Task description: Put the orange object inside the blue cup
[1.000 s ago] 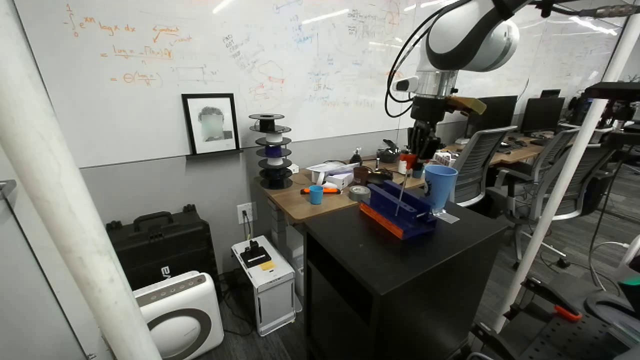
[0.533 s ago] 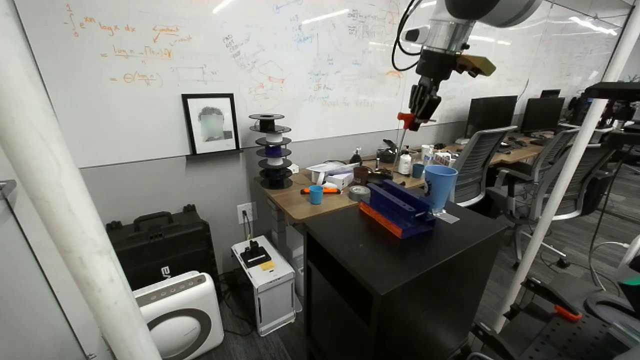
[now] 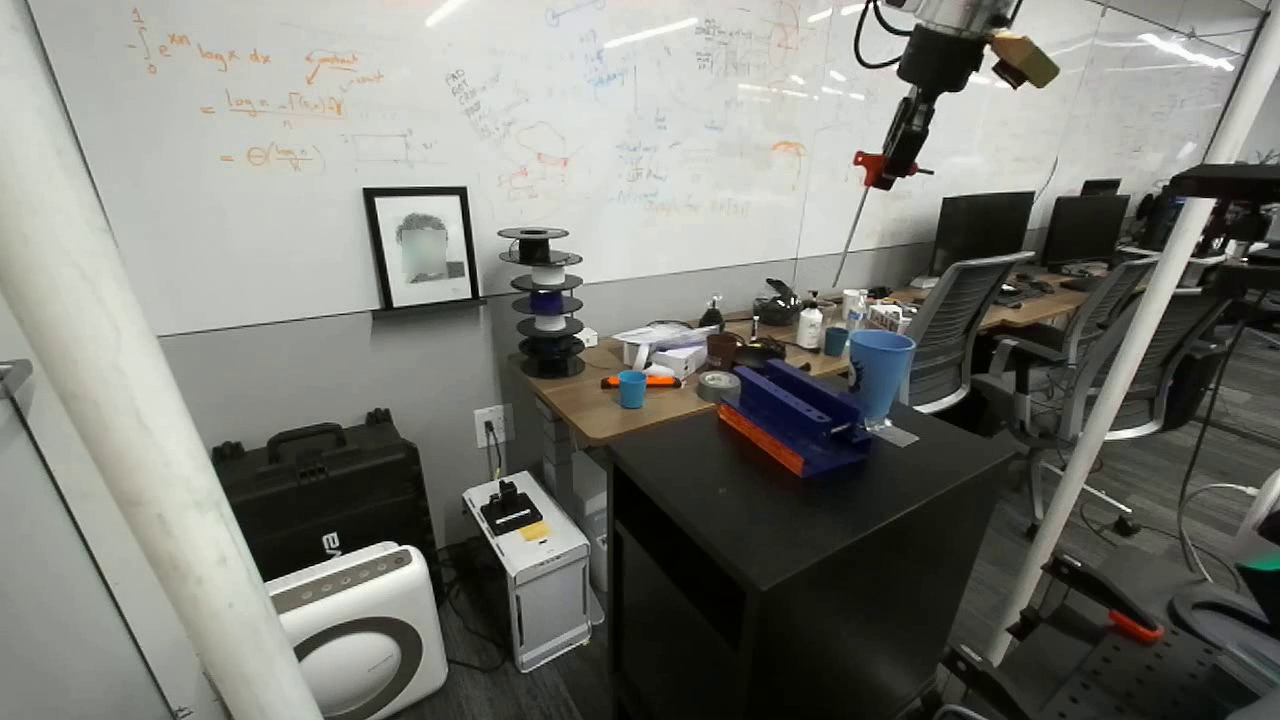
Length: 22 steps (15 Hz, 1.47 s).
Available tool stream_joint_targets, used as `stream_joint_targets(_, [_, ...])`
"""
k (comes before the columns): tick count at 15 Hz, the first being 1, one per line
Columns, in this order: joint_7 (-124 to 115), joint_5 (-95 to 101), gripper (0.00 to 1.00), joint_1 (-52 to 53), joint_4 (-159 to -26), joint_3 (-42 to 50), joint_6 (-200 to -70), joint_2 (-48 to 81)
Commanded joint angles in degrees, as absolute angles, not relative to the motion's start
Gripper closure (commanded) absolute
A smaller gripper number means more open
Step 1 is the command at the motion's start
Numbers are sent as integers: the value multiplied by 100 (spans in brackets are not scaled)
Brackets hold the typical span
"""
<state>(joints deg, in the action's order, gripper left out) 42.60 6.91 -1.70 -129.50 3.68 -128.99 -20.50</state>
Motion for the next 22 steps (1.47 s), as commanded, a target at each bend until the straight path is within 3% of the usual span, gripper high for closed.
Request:
stream_joint_targets(1, [3635,1023,89,-372,-12955,538,-12835,-1922])
stream_joint_targets(11, [2982,1156,88,-528,-13061,797,-12840,-1237])
stream_joint_targets(12, [2986,1184,63,-534,-13063,800,-12849,-1187])
stream_joint_targets(14, [2898,1201,60,-547,-13061,798,-12825,-1104])
stream_joint_targets(22, [2719,1148,1,-578,-12965,801,-12535,-1200])
